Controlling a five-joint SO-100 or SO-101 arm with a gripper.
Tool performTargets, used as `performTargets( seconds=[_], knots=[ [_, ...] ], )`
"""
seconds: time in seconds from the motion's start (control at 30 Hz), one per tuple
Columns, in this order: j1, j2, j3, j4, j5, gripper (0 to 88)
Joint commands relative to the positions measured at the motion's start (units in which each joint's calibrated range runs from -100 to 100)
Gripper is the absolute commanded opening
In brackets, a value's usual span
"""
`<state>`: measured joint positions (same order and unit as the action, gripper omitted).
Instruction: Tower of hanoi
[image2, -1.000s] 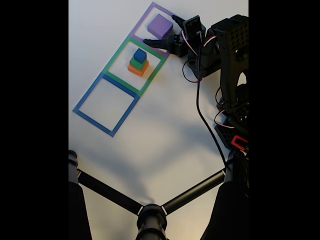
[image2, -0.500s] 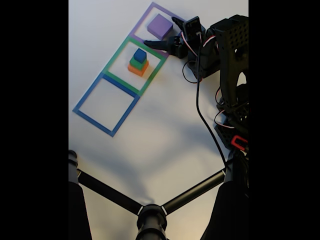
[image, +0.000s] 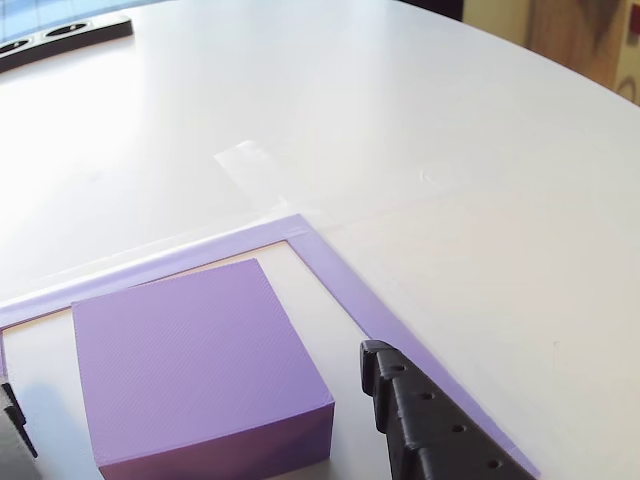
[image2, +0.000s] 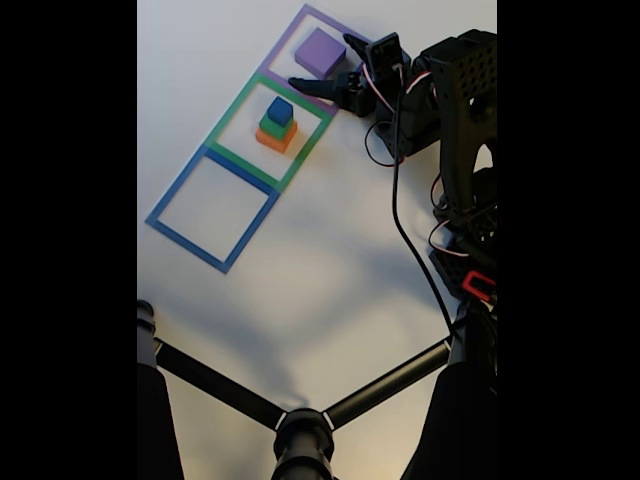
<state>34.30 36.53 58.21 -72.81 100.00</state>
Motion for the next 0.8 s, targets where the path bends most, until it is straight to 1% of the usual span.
performTargets(
  seconds=[0.0,0.2,0.33,0.43,0.77],
  knots=[
    [-0.33,-0.23,-0.19,-1.62,0.00,36.5],
    [-0.41,-0.15,-0.28,-1.70,0.00,31.1],
    [-0.41,0.09,-0.65,-1.70,0.00,24.9],
    [-0.41,0.25,-0.74,-1.78,0.00,21.9],
    [-0.25,0.41,-0.83,-2.02,0.00,15.6]
  ],
)
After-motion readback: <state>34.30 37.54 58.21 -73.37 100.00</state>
